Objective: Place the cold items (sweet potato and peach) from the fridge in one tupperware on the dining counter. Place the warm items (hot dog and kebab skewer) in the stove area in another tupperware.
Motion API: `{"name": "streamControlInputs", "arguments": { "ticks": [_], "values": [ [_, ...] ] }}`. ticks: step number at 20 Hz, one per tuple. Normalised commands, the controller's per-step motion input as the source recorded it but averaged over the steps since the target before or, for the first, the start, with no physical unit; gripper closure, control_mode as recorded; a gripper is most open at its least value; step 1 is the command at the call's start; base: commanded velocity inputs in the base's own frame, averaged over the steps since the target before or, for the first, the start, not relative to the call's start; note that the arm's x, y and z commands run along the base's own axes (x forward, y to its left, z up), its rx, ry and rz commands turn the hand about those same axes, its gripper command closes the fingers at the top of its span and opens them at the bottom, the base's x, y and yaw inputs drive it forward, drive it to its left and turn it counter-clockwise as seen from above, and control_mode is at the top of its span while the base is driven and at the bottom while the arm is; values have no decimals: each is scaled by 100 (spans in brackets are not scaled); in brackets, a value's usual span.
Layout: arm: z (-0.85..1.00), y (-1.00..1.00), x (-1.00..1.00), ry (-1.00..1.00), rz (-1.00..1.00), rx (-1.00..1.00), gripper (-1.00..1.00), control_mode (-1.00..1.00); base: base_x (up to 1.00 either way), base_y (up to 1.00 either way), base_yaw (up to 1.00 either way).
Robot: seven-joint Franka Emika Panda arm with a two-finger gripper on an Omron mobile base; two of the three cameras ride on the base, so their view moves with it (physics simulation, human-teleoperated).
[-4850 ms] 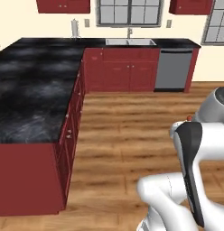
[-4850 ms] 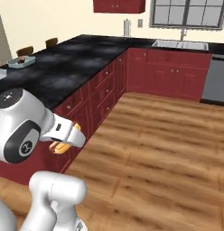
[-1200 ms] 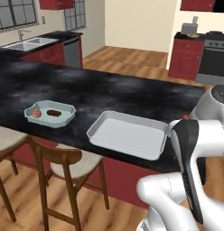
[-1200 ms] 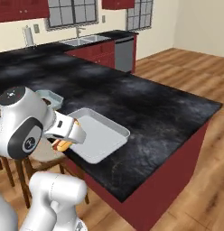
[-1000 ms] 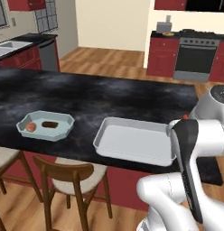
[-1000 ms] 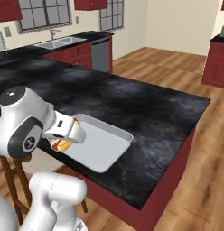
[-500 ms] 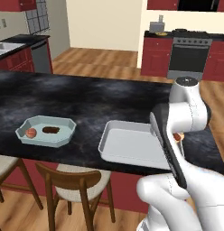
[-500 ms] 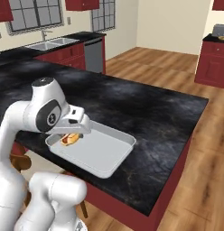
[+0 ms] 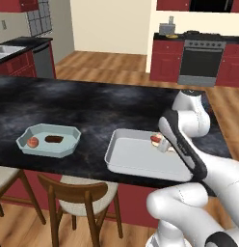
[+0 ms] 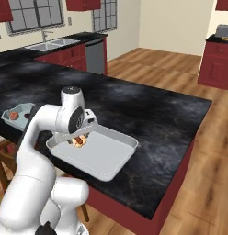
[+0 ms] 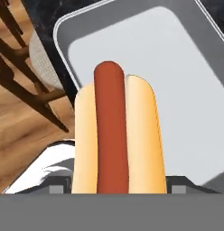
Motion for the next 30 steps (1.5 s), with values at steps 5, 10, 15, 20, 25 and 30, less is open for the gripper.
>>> {"name": "streamControlInputs", "arguments": {
  "ticks": [5,10,15,20,25,30],
  "values": [
    [-54,-1,51,14,65,-2,100,-100,0,0,0],
    [-41,0,55,21,35,-8,100,-100,0,0,0],
    [-34,0,43,9,9,-5,100,-100,0,0,0],
    [-39,0,18,4,0,-3,100,-100,0,0,0],
    [-34,0,31,0,0,0,100,-100,0,0,0],
    [-37,0,33,0,0,0,100,-100,0,0,0]
  ]
}}
